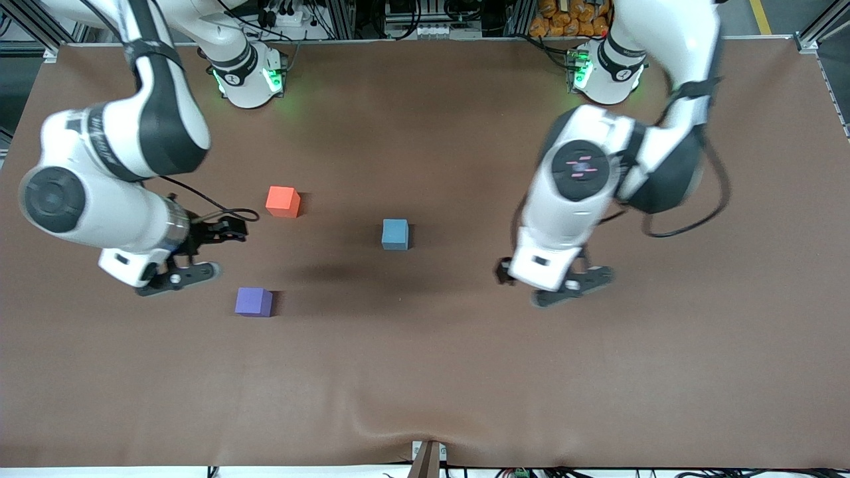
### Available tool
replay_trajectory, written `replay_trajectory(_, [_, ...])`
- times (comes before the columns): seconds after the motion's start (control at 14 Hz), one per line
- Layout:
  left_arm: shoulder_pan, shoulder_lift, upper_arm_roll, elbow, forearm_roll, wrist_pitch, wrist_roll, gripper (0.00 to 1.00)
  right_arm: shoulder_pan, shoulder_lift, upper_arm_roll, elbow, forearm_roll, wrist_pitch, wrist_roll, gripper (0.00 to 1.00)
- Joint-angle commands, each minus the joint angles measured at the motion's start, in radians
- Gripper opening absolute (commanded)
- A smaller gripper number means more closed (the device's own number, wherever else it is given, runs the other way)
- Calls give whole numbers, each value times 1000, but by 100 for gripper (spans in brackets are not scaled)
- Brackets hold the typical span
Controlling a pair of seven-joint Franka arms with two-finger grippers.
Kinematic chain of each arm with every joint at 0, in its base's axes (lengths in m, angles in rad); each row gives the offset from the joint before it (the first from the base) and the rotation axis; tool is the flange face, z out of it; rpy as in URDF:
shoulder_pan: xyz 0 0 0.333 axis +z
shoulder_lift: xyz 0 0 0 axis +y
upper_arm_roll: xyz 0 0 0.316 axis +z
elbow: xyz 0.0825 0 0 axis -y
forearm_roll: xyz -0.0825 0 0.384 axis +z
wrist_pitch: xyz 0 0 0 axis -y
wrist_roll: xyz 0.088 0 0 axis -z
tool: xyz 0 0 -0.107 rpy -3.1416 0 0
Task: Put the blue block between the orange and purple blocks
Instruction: 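Set the blue cube down mid-table with the left gripper while the right gripper approaches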
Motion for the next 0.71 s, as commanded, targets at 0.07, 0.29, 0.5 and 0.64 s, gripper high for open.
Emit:
replay_trajectory(0.07, [119, -119, -10, -66, 21, -71, 116, 100, 117, 117, -9, 10, 113, 31, 135, 100])
replay_trajectory(0.29, [194, -206, -14, -147, 16, -71, 231, 100, 194, 145, -11, -39, 159, 109, 160, 100])
replay_trajectory(0.5, [261, -318, -15, -247, 13, -70, 366, 100, 273, 139, -11, -125, 159, 187, 296, 100])
replay_trajectory(0.64, [307, -388, -17, -311, 9, -70, 458, 100, 319, 138, -9, -163, 159, 265, 359, 100])
